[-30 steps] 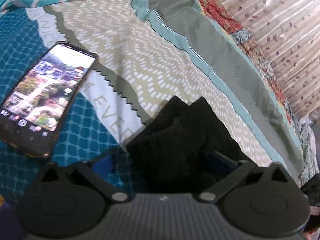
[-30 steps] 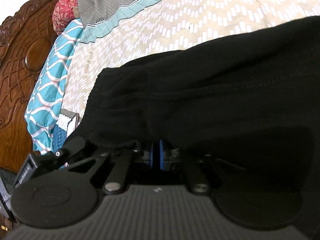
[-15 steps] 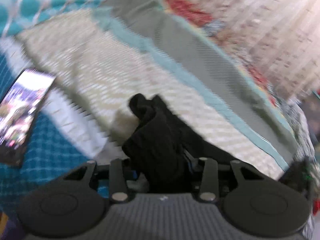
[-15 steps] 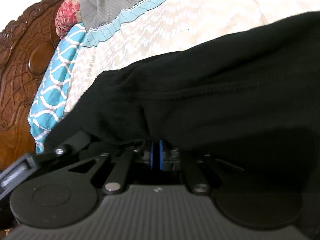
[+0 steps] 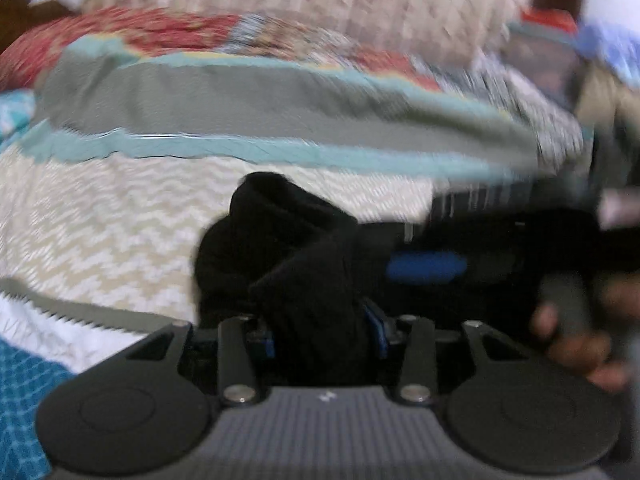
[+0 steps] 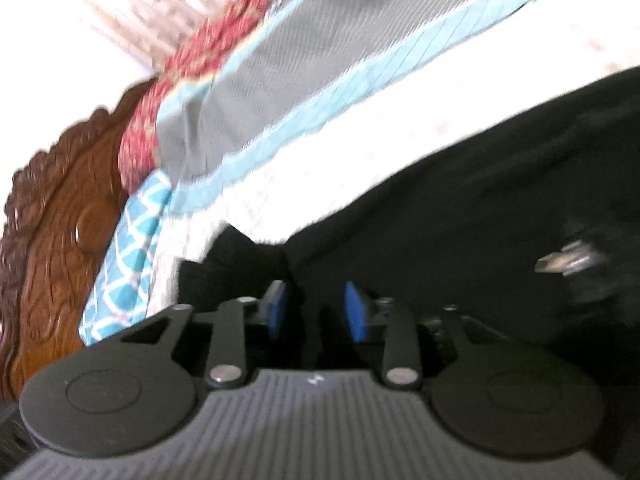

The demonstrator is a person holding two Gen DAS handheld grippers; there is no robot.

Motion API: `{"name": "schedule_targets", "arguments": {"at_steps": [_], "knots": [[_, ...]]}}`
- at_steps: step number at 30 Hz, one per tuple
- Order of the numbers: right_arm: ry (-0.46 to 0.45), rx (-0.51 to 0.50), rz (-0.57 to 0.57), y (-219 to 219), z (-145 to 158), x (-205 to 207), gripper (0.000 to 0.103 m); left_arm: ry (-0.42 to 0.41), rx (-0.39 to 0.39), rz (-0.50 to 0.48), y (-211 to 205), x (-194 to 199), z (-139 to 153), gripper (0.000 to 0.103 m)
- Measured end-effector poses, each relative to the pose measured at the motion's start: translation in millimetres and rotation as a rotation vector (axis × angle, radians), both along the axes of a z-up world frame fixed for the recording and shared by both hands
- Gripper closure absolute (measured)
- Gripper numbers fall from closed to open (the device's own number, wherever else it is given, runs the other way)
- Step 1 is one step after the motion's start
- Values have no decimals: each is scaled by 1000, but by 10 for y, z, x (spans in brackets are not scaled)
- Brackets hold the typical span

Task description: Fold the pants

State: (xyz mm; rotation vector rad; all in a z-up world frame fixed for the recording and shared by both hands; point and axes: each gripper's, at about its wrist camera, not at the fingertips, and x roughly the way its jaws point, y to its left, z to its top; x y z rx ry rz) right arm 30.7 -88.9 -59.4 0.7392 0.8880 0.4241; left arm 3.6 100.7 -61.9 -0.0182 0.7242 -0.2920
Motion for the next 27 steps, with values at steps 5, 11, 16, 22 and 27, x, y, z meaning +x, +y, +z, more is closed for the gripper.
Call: {"name": "schedule_targets", "arguments": {"at_steps": [5, 11, 16, 22, 27], "knots": [[8, -3, -34, -115, -42, -61, 40, -38, 201, -114, -502, -160, -90, 23], [16, 53, -29, -125, -59, -53, 29, -84, 144, -242, -266, -610, 133, 19], [-50, 28, 32, -22, 70, -7, 15, -36, -49, -84, 399, -622, 299, 18], [9, -122, 144, 390, -140, 69, 32, 52, -181, 133, 842, -337, 255, 18], [-121, -198, 169, 397, 129, -116, 79, 61, -190, 144, 767, -179, 268, 18]]}}
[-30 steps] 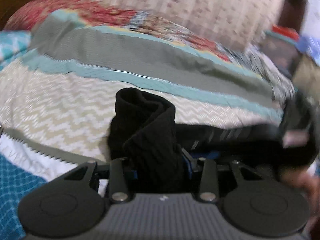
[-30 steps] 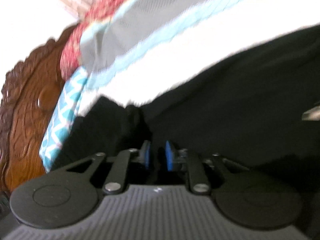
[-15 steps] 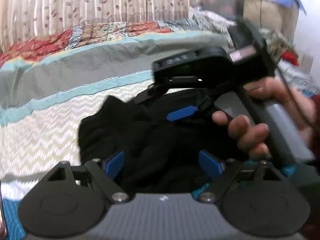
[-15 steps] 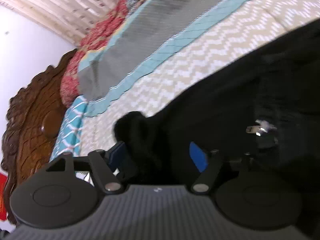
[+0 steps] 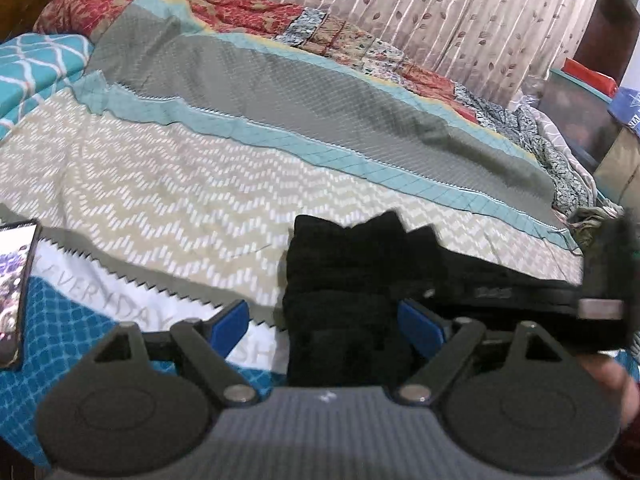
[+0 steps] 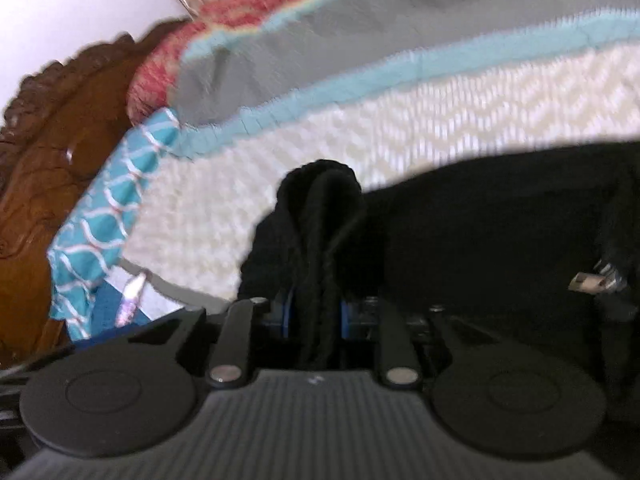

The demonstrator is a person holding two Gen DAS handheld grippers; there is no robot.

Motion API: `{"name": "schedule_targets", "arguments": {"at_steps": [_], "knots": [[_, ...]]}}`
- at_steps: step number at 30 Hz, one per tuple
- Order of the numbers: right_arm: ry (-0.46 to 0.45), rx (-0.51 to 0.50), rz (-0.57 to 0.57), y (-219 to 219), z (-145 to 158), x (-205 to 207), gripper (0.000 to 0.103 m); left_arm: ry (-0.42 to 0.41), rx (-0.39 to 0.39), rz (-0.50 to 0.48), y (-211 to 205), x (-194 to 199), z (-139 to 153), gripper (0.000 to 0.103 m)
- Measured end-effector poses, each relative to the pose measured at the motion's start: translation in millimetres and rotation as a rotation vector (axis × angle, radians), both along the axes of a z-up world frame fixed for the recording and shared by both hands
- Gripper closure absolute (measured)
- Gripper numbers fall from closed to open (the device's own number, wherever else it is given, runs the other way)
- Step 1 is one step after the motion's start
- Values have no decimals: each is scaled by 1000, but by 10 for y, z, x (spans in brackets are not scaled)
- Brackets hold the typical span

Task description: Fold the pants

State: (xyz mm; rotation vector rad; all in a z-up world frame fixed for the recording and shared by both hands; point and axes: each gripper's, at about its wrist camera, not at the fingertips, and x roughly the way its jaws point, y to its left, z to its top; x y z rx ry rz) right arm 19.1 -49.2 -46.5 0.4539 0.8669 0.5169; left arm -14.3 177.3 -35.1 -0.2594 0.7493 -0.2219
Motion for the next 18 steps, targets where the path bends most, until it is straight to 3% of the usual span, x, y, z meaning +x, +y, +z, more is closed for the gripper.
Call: {"name": "schedule_targets", "arguments": {"at_steps": [4, 7, 8, 10, 12, 16, 18], "knots": [[-129, -76, -45, -211, 225, -221, 79, -36, -14, -37, -169, 96, 111, 18], [-76, -131, -97, -393, 35, -222, 73, -42, -24, -75, -381, 159, 164, 18], [-43, -157, -121, -450, -73, -209, 63, -38, -19, -87, -473, 204, 167, 18], [-10, -165, -148, -543, -194, -209, 58, -19, 1, -104, -642, 311, 140, 18], [-26, -125, -191, -658, -98, -276, 40, -5, -3, -117, -771, 377, 122, 19], [-194, -100, -231, -825, 224, -528, 44, 4, -24, -121, -860, 438, 79, 21], [-219, -111, -174, -797, 261, -616, 63, 33, -24, -112, -864, 471, -10, 25]]}}
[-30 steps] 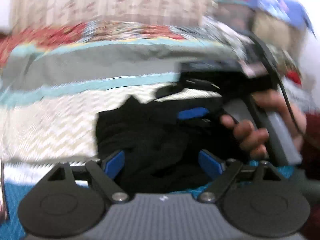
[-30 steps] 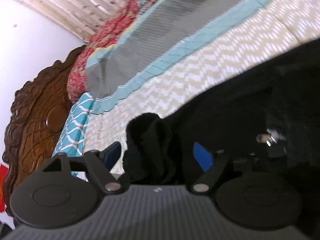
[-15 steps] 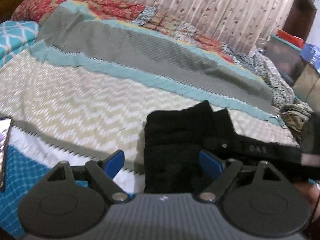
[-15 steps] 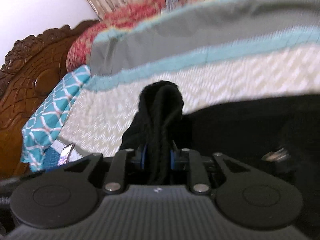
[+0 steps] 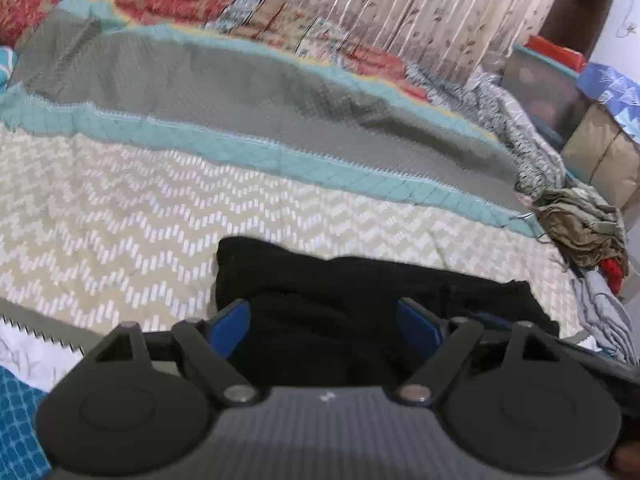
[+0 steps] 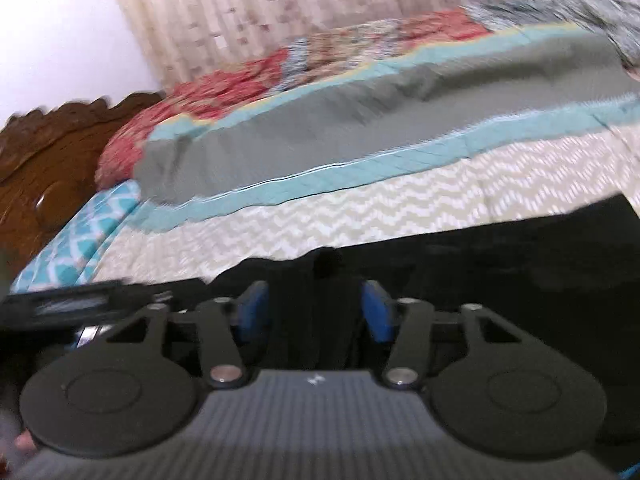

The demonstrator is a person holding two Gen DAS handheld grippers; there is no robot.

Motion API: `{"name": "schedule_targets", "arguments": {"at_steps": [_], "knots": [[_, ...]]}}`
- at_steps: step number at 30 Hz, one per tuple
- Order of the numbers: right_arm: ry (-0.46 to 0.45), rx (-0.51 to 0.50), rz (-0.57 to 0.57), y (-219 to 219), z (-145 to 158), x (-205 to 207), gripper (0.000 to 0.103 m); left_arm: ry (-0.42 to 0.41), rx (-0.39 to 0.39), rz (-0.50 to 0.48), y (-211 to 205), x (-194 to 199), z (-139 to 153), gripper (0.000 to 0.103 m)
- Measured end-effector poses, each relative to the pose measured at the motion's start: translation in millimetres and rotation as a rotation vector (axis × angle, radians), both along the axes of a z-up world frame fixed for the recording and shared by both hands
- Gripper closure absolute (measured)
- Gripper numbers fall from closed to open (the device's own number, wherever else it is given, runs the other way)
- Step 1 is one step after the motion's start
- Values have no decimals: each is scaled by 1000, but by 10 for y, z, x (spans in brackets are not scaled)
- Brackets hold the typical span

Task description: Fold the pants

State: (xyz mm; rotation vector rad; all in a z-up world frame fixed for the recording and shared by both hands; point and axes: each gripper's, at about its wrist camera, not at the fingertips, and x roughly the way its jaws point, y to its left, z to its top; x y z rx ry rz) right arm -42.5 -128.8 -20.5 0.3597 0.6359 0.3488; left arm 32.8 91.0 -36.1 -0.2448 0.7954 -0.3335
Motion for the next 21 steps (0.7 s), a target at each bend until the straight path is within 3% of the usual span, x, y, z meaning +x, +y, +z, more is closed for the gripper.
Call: {"name": "schedule_targets", "arguments": {"at_steps": [3, 5, 8, 10, 11, 14, 17, 19, 20, 21], "knots": [[27, -26, 112, 158, -121, -22, 78, 48, 21, 14, -12, 53, -150, 32], [70, -37, 153, 268, -256, 19, 79, 58, 70, 10, -36, 50, -241, 33], [160, -49, 171, 318, -518, 138, 84, 56, 252, -2, -160, -22, -487, 34], [170, -26, 159, 286, -585, 188, 88, -18, 353, -9, -266, -141, -648, 30], [171, -27, 157, 290, -593, 209, 89, -48, 376, -4, -305, -188, -679, 29], [145, -60, 169, 324, -564, 166, 89, 4, 328, 26, -259, -98, -641, 26], [147, -3, 191, 268, -523, 133, 82, 43, 326, 6, -231, -38, -562, 25], [138, 70, 199, 68, -423, 43, 69, 72, 329, 9, -208, -40, -436, 25], [107, 93, 183, -53, -346, -33, 59, 87, 314, 14, -190, -51, -337, 24], [60, 103, 146, -202, -263, -137, 55, 95, 307, 12, -189, -68, -244, 24]]}}
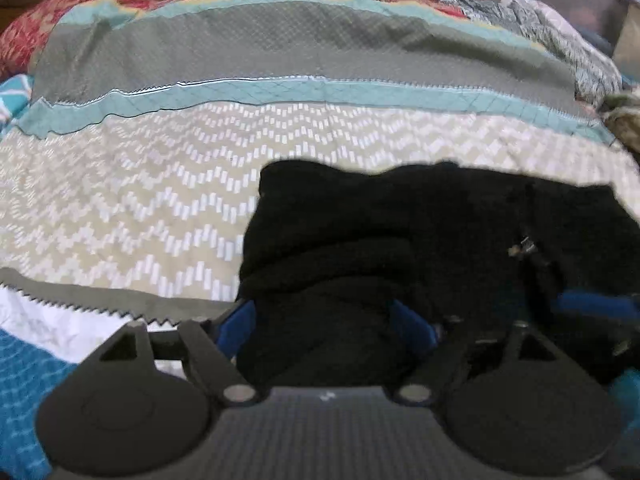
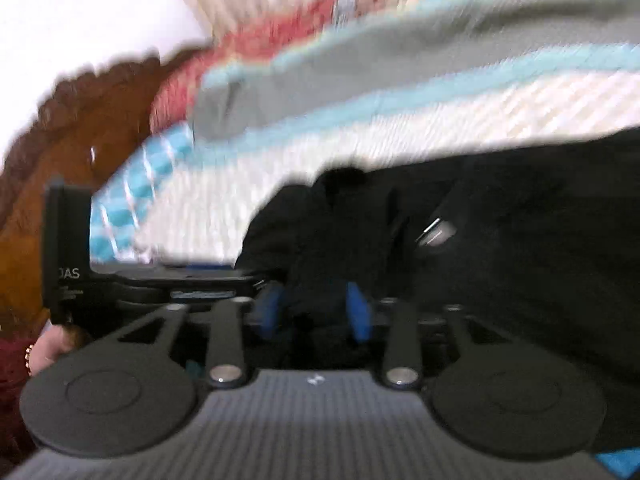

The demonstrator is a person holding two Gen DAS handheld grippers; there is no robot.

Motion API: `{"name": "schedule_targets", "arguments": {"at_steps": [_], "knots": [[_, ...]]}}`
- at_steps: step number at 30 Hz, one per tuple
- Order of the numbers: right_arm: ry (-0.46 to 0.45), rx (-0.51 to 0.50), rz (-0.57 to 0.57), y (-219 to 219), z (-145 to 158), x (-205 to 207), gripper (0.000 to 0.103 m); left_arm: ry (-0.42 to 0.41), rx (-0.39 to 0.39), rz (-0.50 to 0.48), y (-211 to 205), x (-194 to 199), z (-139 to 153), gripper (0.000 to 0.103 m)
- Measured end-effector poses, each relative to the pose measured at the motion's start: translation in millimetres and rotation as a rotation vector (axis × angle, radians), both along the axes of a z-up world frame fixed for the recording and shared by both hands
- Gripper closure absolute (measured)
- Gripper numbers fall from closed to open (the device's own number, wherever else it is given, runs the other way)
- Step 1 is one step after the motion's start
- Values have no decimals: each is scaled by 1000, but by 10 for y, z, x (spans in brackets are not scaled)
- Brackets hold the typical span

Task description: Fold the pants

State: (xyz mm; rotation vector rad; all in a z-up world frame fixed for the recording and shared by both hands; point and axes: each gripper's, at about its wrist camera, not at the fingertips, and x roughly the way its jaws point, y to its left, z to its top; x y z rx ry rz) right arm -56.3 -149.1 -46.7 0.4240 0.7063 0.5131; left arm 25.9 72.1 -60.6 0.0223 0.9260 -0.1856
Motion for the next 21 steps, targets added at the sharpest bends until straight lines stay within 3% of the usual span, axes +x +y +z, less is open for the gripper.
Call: {"name": "schedule_targets", "arguments": {"at_steps": [5, 10, 15, 21], "knots": [[-135, -33, -269, -832, 153, -476, 43, -66, -6, -54, -256, -40, 502, 19], [-90, -53, -511, -1510, -78, -707, 38, -67, 40, -258, -1180, 69, 807, 11], [-41, 18, -548, -1727, -331, -703, 38, 14, 64, -392, -2194, 256, 860, 10], [-11, 72, -518, -1772, -447, -634, 38, 120, 122, -426, -3093, 421, 627, 10]]}}
